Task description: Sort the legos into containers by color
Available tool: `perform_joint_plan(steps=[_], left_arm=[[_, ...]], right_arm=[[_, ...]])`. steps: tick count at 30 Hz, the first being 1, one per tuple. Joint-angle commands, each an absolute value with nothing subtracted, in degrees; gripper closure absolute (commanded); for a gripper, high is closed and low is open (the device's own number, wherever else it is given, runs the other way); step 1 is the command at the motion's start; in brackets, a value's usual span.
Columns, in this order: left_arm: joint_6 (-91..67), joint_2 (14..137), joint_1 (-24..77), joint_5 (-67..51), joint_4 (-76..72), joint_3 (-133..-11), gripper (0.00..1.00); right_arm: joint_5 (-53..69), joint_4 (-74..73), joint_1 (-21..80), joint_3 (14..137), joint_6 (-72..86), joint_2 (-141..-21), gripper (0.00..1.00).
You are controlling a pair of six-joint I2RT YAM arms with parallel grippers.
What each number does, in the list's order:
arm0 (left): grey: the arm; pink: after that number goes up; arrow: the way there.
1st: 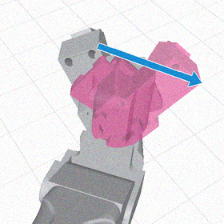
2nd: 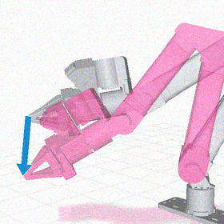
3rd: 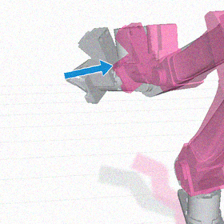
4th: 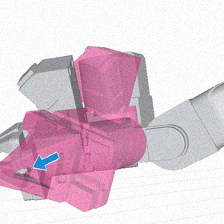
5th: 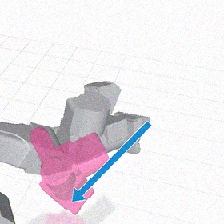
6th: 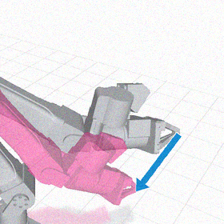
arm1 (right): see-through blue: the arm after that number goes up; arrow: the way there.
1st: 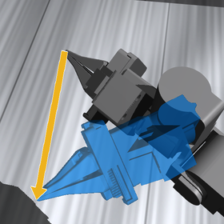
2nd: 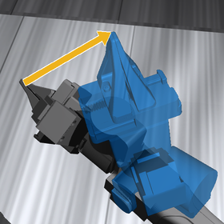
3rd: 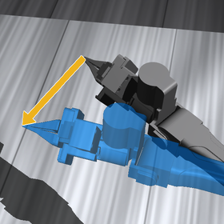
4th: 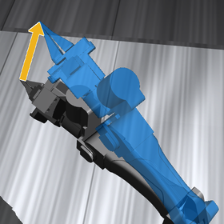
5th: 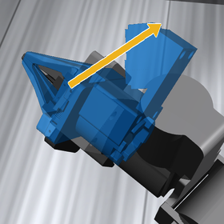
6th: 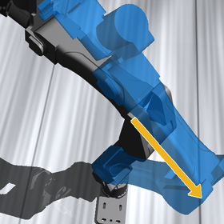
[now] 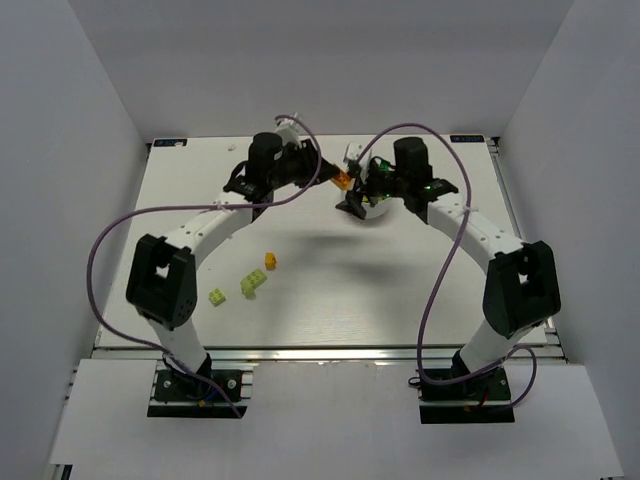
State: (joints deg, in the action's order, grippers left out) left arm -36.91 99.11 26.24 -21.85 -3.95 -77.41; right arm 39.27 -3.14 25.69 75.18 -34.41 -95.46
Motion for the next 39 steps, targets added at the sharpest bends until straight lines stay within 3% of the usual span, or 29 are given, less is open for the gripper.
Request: perform_joint_plan(steps=[1, 3, 4, 5, 17, 26, 39], left_arm=[[-30.24, 105.71, 25.66, -18.28, -1.93, -85.76, 0.98], [-29.62, 109.32, 25.66, -18.19, -2.37, -91.3, 0.98], [-29.45, 112.29, 25.66, -17.93, -3.33, -92.8, 0.98], [-29.36, 113.63, 25.66, -17.58, -3.95, -94.03, 0.98], [-29.09, 126.64, 26.63, -15.56, -19.77, -104.15, 0.98], [-30.15, 133.06, 27.51, -15.47, -19.07, -110.56, 0.97], [-29.27, 135.53, 29.0, -14.77, -18.28, -110.48, 0.94]], right_arm=[[37.34, 0.09, 21.11, 74.62, -29.71, -90.36, 0.15], [38.4, -1.57, 19.35, 74.35, -28.92, -88.51, 0.4], [39.1, -2.19, 17.68, 74.53, -28.48, -88.07, 0.64], [38.85, -2.63, 17.06, 74.79, -27.95, -87.46, 1.0], [42.45, -5.71, 9.93, 74.36, -24.79, -86.84, 1.0], [42.98, -5.19, 9.05, 73.21, -22.94, -87.01, 1.0], [43.33, -4.04, 8.52, 72.6, -21.71, -86.92, 1.0]])
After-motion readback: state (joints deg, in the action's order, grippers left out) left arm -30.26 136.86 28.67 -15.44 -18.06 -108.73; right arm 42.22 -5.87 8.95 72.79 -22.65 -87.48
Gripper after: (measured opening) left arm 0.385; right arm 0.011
